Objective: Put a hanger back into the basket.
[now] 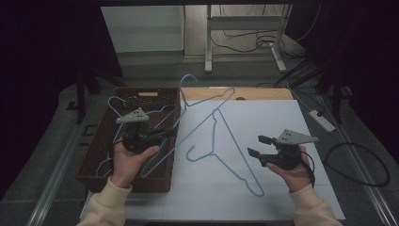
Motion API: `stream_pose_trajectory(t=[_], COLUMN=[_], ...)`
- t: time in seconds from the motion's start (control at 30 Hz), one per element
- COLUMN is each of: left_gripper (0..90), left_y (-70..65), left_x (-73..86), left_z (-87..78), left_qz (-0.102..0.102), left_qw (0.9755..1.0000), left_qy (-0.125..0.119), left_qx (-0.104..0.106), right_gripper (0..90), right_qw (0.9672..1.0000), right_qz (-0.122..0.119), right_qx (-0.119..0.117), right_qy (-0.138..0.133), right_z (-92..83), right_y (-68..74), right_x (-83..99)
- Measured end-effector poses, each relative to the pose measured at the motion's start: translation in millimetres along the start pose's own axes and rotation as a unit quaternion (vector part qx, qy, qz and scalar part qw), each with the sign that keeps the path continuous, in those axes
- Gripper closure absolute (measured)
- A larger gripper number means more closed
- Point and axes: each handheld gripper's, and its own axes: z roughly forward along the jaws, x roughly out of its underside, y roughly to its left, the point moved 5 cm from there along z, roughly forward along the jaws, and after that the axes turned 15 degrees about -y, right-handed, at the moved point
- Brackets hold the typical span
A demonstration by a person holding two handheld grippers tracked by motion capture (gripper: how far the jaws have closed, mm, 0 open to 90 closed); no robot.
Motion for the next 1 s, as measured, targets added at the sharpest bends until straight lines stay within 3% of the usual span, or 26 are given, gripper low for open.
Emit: stream_pose_trajectory(t=[0.5,1.0], left_gripper=[87.3,87.3], left_y=[45.0,88.0], left_x=[-6.7,6.1], left_z=[-55.1,-88.7], left_qz=[-0.006,-0.010], left_qw=[0.9985,0.9951], left_qy=[-0.029,-0.021], left_qx=[-0.047,-0.096], right_gripper=[33.9,33.2], right_qw=[0.9997,0.9993], right_qz=[0.006,0.007], right_qx=[0.015,0.023], right_qy=[0.017,0.031], right_z=[-10.6,-11.6], right_y=[-11.4,-16.5], right_x=[20.6,30.5])
